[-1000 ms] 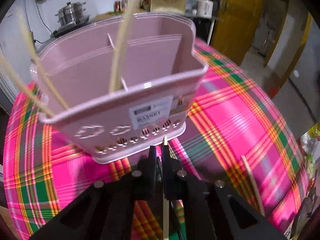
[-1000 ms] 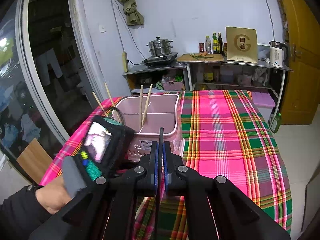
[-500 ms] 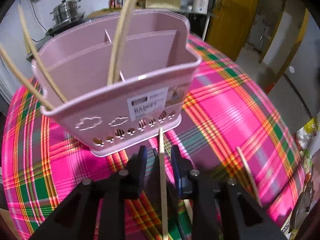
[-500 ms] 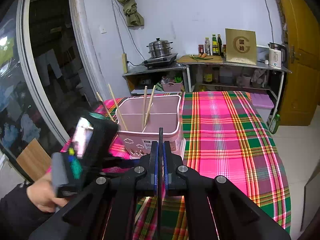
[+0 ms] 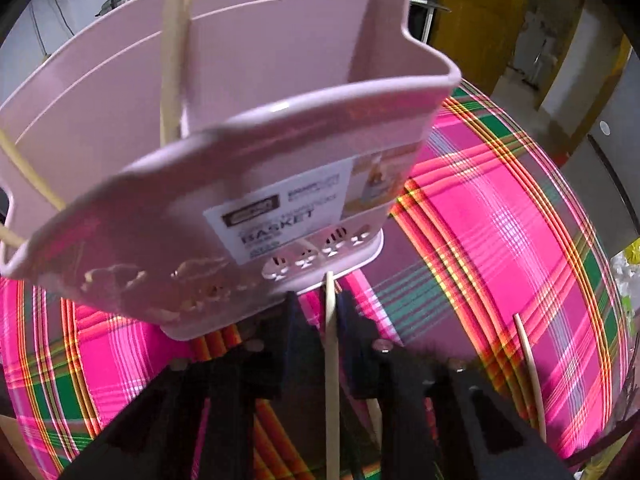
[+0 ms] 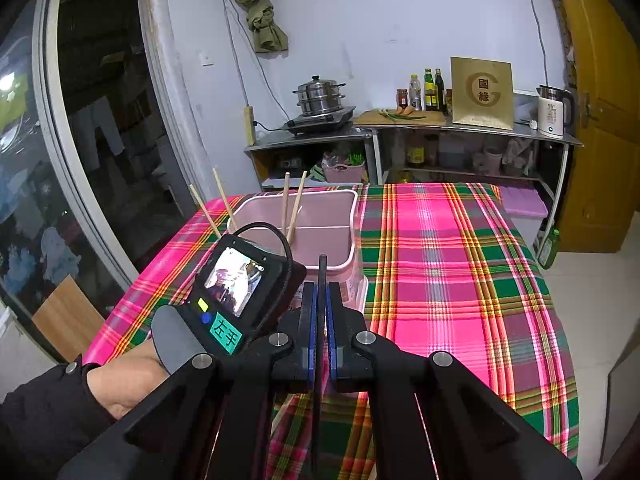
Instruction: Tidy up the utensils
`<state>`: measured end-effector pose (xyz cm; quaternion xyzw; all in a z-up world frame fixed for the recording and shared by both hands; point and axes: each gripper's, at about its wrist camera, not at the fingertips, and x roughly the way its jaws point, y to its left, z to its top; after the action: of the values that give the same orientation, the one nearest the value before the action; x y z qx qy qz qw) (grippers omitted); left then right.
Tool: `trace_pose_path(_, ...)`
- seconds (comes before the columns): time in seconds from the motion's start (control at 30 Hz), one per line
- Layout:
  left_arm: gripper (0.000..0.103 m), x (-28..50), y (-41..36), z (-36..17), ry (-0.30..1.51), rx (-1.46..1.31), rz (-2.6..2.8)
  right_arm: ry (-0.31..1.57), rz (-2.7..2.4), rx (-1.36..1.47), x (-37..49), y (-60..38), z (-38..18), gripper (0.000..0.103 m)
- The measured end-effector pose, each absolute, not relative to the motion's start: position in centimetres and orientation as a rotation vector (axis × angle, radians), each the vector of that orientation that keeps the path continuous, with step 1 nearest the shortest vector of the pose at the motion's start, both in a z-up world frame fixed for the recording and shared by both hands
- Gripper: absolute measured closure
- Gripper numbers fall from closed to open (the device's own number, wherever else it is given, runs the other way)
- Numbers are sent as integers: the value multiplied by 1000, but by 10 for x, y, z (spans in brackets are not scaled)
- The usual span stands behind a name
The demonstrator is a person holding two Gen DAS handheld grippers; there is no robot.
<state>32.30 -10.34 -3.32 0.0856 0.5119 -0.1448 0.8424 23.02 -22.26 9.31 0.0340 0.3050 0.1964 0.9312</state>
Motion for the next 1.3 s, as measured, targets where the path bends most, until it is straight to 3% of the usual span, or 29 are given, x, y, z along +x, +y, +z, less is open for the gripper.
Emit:
trace_pose_path(0.07,97,320,-102,-31,1075,177,-312,625,401,69,230,-223,93,99)
trace_pose_path(0.13,97,316,-101,-27,1061,169,-318,626,398,72,230,-223,93,99)
trace_pose_path(0.7,98,257,-55,71,820,88,-369,612,391,63,224,-221,101,99)
trace_pose_path(1.3,98,195,-11,104,712,47,-381,570,404,18,196,-207,119,99)
